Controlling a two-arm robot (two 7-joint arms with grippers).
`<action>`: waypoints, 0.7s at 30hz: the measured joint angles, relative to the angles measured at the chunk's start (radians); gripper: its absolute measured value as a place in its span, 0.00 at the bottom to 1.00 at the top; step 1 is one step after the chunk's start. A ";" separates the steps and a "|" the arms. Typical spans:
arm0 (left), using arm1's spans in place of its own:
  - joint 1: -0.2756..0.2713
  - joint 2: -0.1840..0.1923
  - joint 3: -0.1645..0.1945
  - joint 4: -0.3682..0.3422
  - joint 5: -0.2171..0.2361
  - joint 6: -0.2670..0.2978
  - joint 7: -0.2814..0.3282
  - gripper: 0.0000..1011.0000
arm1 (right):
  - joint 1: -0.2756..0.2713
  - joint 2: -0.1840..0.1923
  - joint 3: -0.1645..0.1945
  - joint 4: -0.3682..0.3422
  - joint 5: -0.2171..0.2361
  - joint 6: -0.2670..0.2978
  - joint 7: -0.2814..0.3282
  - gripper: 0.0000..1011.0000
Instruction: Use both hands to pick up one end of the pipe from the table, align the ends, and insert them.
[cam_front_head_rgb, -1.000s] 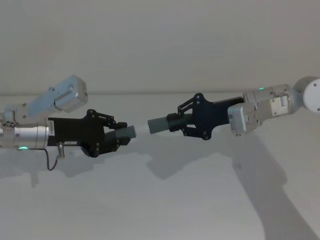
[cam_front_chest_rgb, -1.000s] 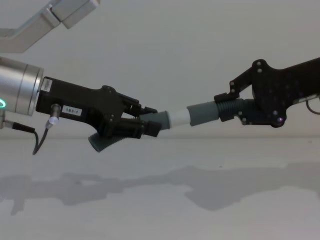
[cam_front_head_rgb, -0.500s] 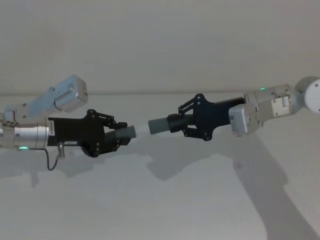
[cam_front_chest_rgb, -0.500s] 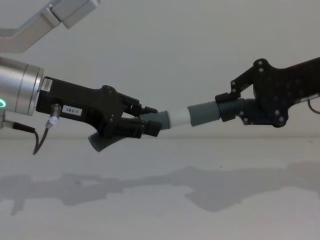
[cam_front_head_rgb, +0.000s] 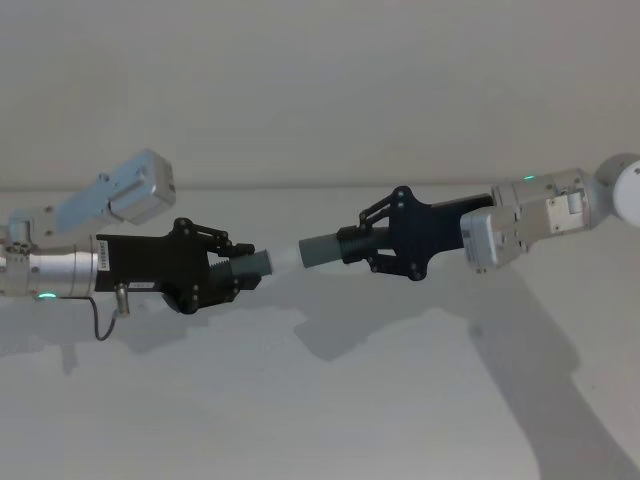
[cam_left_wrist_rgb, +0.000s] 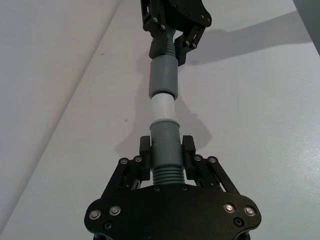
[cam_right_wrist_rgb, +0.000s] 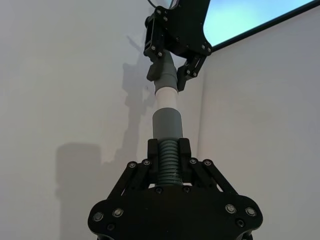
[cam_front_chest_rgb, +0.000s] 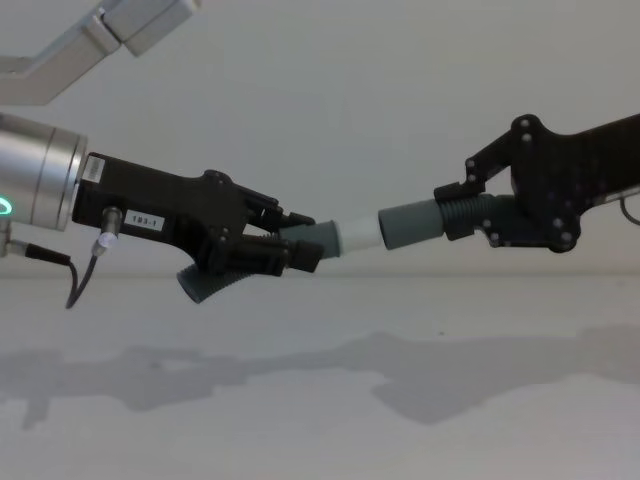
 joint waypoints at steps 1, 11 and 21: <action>0.000 0.000 0.000 0.000 0.000 0.000 0.000 0.34 | 0.000 0.001 0.000 -0.002 0.001 0.002 -0.002 0.21; 0.000 0.000 0.000 0.000 0.000 0.000 0.000 0.34 | -0.001 0.007 -0.006 -0.011 0.007 0.007 -0.007 0.21; 0.000 0.000 0.000 0.000 0.000 0.000 -0.001 0.34 | 0.001 0.009 -0.019 -0.012 0.006 0.018 -0.007 0.21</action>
